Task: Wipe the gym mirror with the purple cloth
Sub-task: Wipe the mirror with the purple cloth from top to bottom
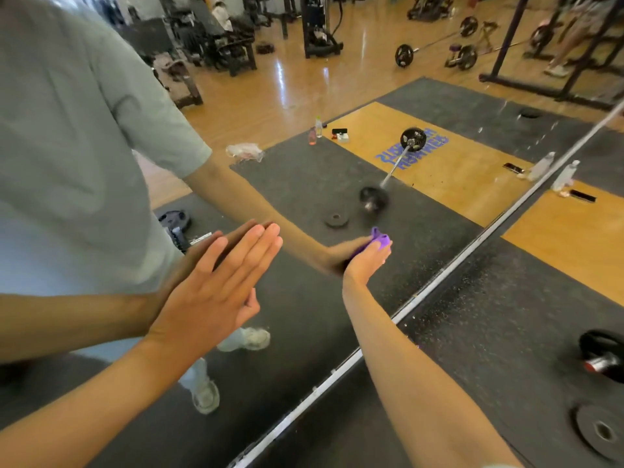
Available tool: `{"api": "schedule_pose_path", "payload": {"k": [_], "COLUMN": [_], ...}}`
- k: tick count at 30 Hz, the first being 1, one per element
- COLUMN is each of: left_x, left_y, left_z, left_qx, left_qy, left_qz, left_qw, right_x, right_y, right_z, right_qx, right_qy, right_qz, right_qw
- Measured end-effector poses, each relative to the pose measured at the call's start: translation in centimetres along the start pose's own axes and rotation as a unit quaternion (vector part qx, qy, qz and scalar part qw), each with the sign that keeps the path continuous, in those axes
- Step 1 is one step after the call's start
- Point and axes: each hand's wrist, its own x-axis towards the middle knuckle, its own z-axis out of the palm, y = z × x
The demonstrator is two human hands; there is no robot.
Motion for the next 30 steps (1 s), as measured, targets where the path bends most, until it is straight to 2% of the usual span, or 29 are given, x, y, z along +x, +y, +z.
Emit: {"api": "schedule_pose_path", "payload": {"k": [3, 7, 11, 15, 20, 24, 28, 30], "left_x": [-0.1, 0.1, -0.4, -1.1, -2.1, -3.9, -5.3, -5.4], "left_y": [0.0, -0.2, -1.0, -5.4, -13.5, -18.1, -20.2, -20.4], "left_z": [-0.2, -0.6, -2.0, -4.0, -5.8, -7.0, -6.8, -6.3], "left_qx": [-0.012, -0.044, -0.114, -0.126, -0.133, -0.146, -0.136, -0.115], "left_qy": [0.01, 0.013, -0.005, -0.007, 0.02, 0.043, 0.065, 0.076], "left_qz": [-0.005, -0.01, -0.058, -0.149, -0.238, -0.29, -0.315, -0.306], "left_qw": [1.0, 0.999, 0.992, 0.981, 0.962, 0.945, 0.937, 0.942], "right_x": [-3.3, -7.7, -10.3, -15.8, -24.5, -30.3, -31.4, -29.2], "right_y": [1.8, -4.1, -10.9, -18.4, -24.5, -27.6, -28.1, -28.9], "right_z": [-0.2, 1.6, 3.7, 5.9, 8.2, 9.7, 9.9, 9.9], "right_qx": [0.011, -0.023, -0.079, -0.089, -0.101, -0.139, -0.148, -0.151], "right_qy": [-0.002, 0.018, -0.038, -0.08, -0.149, -0.17, -0.179, -0.168], "right_qz": [0.044, 0.076, -0.056, -0.226, -0.411, -0.544, -0.663, -0.695], "right_qw": [0.999, 0.997, 0.995, 0.967, 0.894, 0.81, 0.712, 0.682]}}
